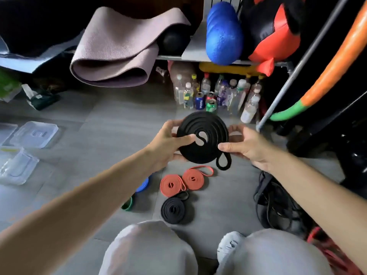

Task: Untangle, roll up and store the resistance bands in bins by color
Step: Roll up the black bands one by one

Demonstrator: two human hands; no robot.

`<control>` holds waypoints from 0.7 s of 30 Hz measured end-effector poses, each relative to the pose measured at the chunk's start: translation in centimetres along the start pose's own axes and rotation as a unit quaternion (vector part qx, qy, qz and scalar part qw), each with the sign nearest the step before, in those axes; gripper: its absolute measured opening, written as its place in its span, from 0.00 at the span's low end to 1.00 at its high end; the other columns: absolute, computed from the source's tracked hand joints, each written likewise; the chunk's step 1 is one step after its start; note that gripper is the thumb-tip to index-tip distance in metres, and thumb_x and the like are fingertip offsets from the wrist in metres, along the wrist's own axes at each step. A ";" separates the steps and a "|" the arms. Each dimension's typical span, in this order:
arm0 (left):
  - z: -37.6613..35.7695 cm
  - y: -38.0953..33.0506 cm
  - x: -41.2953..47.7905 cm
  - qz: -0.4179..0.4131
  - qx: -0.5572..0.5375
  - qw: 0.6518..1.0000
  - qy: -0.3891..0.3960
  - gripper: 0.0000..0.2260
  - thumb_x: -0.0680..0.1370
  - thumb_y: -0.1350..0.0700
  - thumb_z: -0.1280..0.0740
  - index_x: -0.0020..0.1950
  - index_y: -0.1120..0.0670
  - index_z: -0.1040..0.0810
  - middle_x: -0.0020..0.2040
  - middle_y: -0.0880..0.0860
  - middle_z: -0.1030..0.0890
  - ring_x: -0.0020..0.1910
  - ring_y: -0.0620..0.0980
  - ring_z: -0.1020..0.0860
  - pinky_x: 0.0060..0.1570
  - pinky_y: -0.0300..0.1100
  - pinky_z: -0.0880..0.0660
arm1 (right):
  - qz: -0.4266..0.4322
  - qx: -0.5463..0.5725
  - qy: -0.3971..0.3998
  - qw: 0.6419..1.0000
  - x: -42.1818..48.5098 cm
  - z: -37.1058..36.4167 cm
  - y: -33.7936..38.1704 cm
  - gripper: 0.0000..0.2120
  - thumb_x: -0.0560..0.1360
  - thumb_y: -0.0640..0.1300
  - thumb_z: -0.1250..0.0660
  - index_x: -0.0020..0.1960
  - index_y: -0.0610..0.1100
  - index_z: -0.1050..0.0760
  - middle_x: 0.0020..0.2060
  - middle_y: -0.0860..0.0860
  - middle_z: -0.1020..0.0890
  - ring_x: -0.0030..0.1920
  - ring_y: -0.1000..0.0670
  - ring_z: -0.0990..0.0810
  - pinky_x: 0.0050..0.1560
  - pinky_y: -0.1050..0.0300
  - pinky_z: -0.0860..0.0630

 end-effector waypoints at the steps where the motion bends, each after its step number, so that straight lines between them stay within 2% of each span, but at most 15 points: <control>1: -0.2 2.3 1.5 0.039 0.000 0.999 0.003 0.20 0.74 0.63 0.31 0.63 0.52 0.33 0.56 0.59 0.23 0.47 0.56 0.19 0.48 0.61 0.22 | -0.027 -0.004 -0.003 1.000 1.2 0.3 -2.6 0.20 0.67 0.30 0.27 0.52 0.46 0.29 0.46 0.48 0.20 0.45 0.52 0.20 0.47 0.61 0.21; 4: -0.7 10.3 5.1 0.151 -0.019 0.988 0.012 0.18 0.75 0.63 0.31 0.61 0.54 0.33 0.55 0.57 0.23 0.45 0.55 0.19 0.41 0.58 0.20 | -0.120 -0.036 0.014 0.992 4.0 0.7 -11.5 0.20 0.69 0.31 0.28 0.57 0.42 0.28 0.47 0.47 0.19 0.45 0.53 0.19 0.43 0.63 0.22; 5: -0.9 13.1 6.2 0.181 -0.022 0.983 0.013 0.17 0.75 0.62 0.31 0.61 0.54 0.32 0.55 0.56 0.23 0.47 0.55 0.20 0.41 0.58 0.20 | -0.149 -0.044 0.022 0.988 4.7 0.8 -14.7 0.18 0.69 0.31 0.28 0.56 0.41 0.28 0.46 0.47 0.19 0.45 0.53 0.20 0.44 0.63 0.23; 7: -1.1 18.5 8.1 0.232 -0.015 0.973 0.003 0.12 0.76 0.60 0.31 0.56 0.50 0.28 0.53 0.51 0.23 0.50 0.52 0.21 0.47 0.59 0.22 | -0.201 -0.059 0.032 0.977 6.1 1.0 -20.8 0.16 0.69 0.31 0.28 0.53 0.41 0.27 0.45 0.47 0.19 0.45 0.51 0.20 0.47 0.59 0.24; 9: -1.3 23.6 9.7 0.285 0.007 0.958 -0.022 0.09 0.76 0.58 0.32 0.51 0.45 0.27 0.52 0.48 0.24 0.48 0.48 0.23 0.49 0.52 0.23 | -0.245 -0.074 0.042 0.966 7.3 1.1 -25.8 0.15 0.69 0.30 0.28 0.50 0.44 0.26 0.45 0.46 0.19 0.45 0.50 0.21 0.50 0.57 0.25; 11: -1.6 28.2 10.7 0.326 0.028 0.944 -0.042 0.12 0.76 0.59 0.33 0.53 0.43 0.28 0.51 0.49 0.25 0.46 0.47 0.25 0.47 0.46 0.26 | -0.281 -0.086 0.063 0.954 8.7 1.3 -29.8 0.14 0.70 0.29 0.29 0.48 0.45 0.27 0.45 0.45 0.19 0.45 0.50 0.21 0.51 0.56 0.25; 13: -1.7 31.9 11.1 0.367 0.054 0.928 -0.040 0.16 0.74 0.59 0.32 0.57 0.44 0.28 0.53 0.51 0.24 0.48 0.49 0.26 0.46 0.47 0.25 | -0.307 -0.109 0.095 0.941 10.2 1.3 -32.8 0.14 0.70 0.28 0.31 0.47 0.44 0.28 0.45 0.45 0.19 0.45 0.50 0.22 0.51 0.57 0.25; 15: -1.6 34.5 11.1 0.408 0.067 0.910 -0.031 0.16 0.70 0.57 0.31 0.55 0.44 0.27 0.55 0.54 0.23 0.49 0.50 0.25 0.39 0.45 0.24 | -0.326 -0.146 0.135 0.924 11.6 0.9 -35.0 0.14 0.70 0.28 0.31 0.49 0.42 0.28 0.47 0.45 0.20 0.45 0.50 0.22 0.50 0.59 0.26; 18: -1.1 37.2 11.0 0.444 0.056 0.893 -0.039 0.12 0.70 0.56 0.33 0.52 0.47 0.26 0.56 0.54 0.22 0.52 0.52 0.25 0.38 0.43 0.25 | -0.340 -0.205 0.173 0.901 13.1 -0.1 -37.5 0.21 0.70 0.33 0.28 0.61 0.40 0.29 0.54 0.45 0.21 0.53 0.49 0.22 0.54 0.58 0.27; 21: -0.8 38.5 11.0 0.453 0.039 0.888 -0.070 0.06 0.73 0.57 0.34 0.49 0.51 0.27 0.49 0.54 0.23 0.48 0.51 0.25 0.36 0.42 0.25 | -0.324 -0.269 0.162 0.893 13.8 -1.2 -38.5 0.22 0.69 0.35 0.28 0.61 0.41 0.27 0.55 0.47 0.21 0.54 0.47 0.22 0.55 0.58 0.27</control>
Point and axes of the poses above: each hand's wrist, its own x-axis towards the middle knuckle, its own z-axis out of the back of the hand, y = z × x, the point moved 3 cm from there along x, towards the middle knuckle
